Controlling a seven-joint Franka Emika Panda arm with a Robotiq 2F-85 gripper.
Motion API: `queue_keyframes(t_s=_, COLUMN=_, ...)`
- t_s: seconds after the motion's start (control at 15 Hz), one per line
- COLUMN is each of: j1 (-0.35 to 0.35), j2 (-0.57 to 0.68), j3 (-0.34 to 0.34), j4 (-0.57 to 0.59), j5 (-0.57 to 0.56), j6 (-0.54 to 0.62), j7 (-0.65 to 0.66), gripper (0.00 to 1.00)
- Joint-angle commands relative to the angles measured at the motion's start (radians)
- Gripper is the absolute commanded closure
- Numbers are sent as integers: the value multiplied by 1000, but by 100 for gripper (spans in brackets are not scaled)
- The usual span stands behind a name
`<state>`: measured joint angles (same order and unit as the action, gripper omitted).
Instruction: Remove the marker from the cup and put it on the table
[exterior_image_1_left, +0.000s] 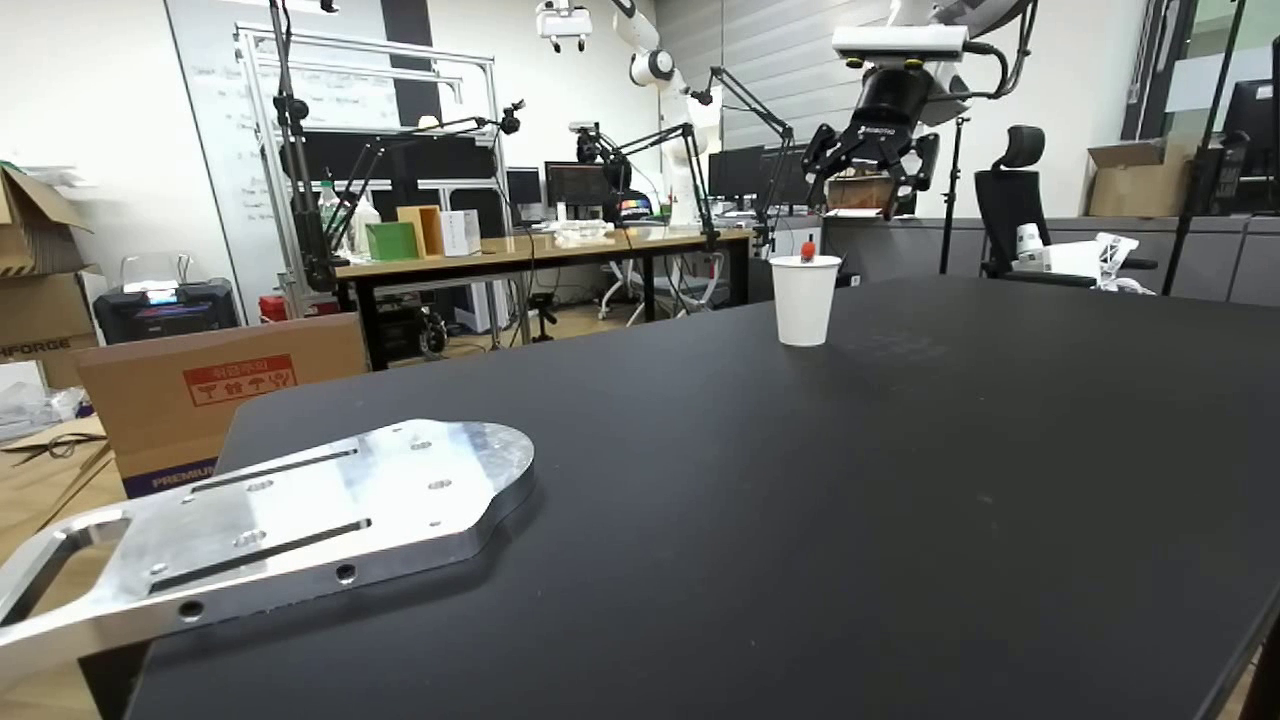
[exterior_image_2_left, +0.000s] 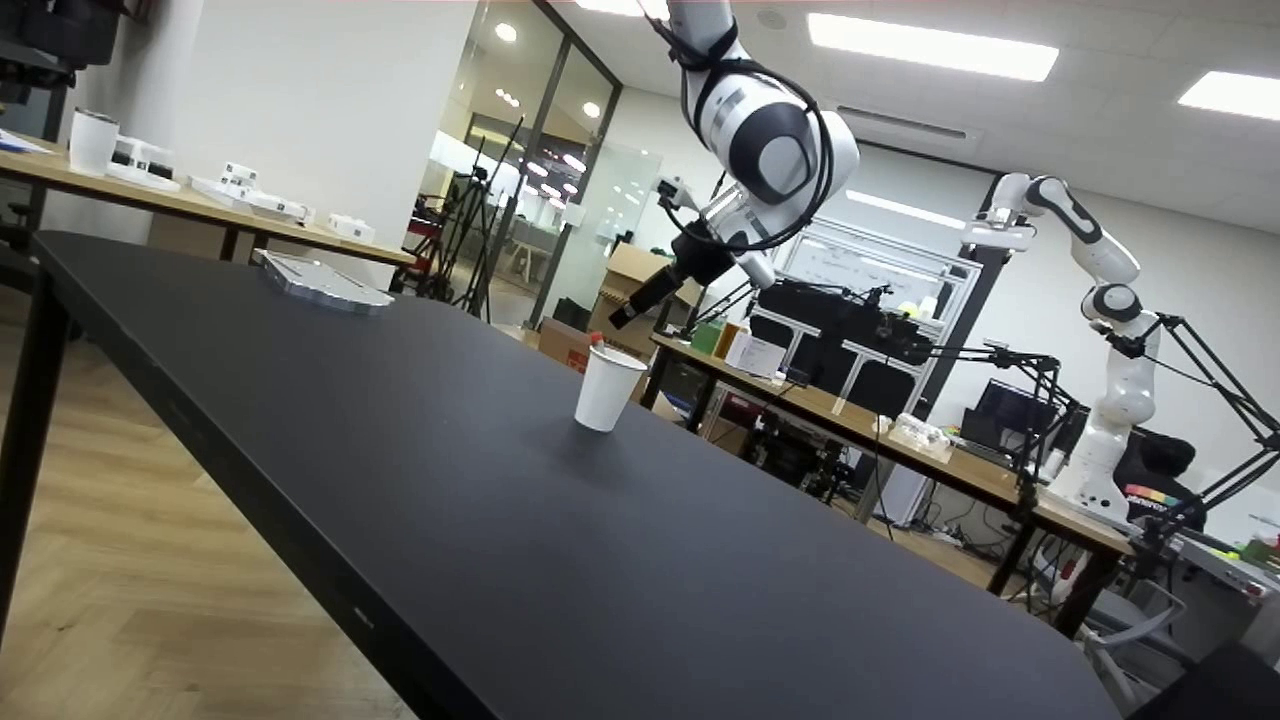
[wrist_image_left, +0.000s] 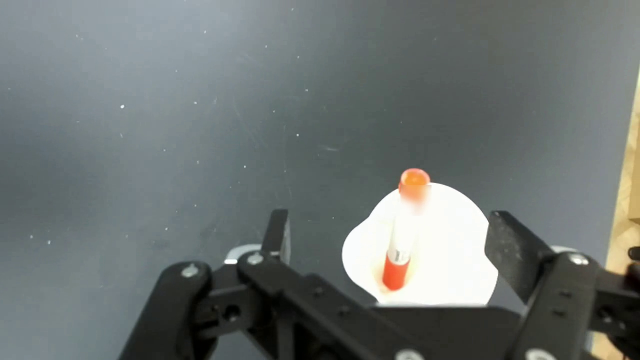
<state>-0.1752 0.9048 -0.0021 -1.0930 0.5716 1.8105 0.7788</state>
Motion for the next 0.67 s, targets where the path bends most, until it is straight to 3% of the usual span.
queue_keyframes(t_s=0.0, j1=-51, j2=88, j3=52, j4=124, j5=76, j6=-79, j7=14, gripper=0)
queue_keyframes(t_s=0.6, j1=-61, j2=202, j3=66, j4=287, j5=140, j6=-180, j7=7, gripper=0)
